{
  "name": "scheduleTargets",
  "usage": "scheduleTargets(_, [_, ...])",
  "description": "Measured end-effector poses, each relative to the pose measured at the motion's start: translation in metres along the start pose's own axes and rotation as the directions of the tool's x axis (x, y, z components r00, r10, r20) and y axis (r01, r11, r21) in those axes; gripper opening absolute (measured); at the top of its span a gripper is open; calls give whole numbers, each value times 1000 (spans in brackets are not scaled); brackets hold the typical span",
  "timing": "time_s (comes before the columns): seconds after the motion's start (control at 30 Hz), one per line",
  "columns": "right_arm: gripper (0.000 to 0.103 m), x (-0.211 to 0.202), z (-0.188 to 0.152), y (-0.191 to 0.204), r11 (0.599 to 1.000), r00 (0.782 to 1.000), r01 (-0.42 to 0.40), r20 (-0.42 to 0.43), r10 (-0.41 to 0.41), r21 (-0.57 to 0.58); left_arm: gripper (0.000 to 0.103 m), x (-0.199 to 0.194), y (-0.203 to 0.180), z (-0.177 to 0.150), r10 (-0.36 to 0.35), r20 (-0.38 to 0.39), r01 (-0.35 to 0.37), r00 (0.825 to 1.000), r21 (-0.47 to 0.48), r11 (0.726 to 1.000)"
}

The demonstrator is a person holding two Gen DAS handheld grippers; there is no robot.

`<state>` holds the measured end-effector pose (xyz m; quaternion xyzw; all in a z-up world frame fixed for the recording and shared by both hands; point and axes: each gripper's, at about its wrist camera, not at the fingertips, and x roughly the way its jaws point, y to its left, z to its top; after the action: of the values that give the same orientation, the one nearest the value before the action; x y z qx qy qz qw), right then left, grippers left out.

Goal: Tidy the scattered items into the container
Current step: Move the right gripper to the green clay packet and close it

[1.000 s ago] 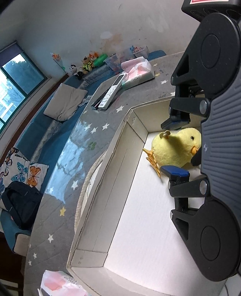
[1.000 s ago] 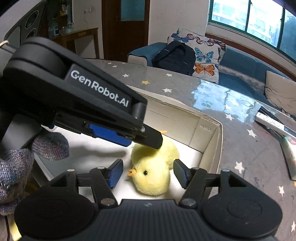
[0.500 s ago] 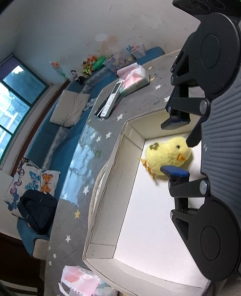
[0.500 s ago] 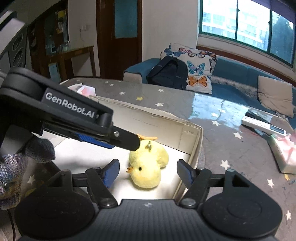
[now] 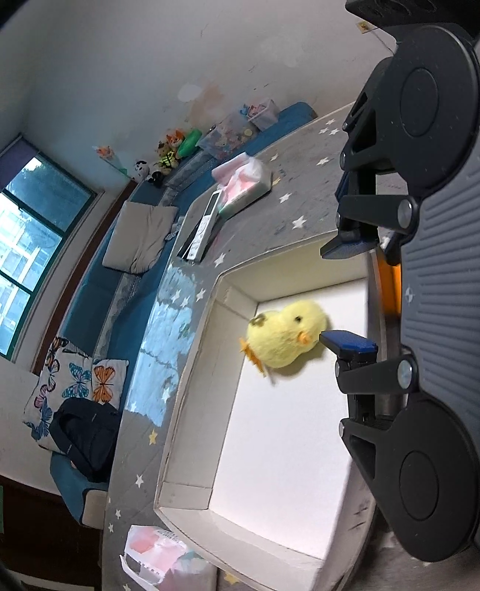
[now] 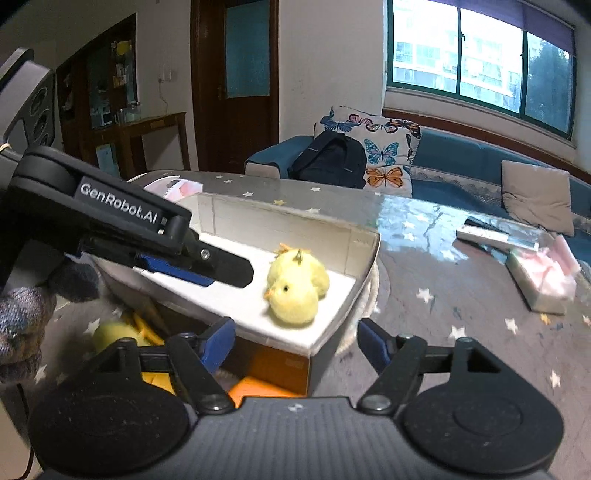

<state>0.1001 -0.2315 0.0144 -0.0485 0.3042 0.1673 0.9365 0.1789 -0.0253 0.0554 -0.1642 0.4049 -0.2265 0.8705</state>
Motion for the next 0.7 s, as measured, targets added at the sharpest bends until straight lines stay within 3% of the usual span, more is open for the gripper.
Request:
scheduleTargets(0.4, [78,-13,-51,2,1000,997,12,-77,-12,4,45,-7,-30,-39,-40,-37,41,999,43,998])
scheduleTargets(0.7, [77,-11,-73,-12,999,991,7,-131,-1,42,45,8,-42,-66,-80,-127,84,989,23,996])
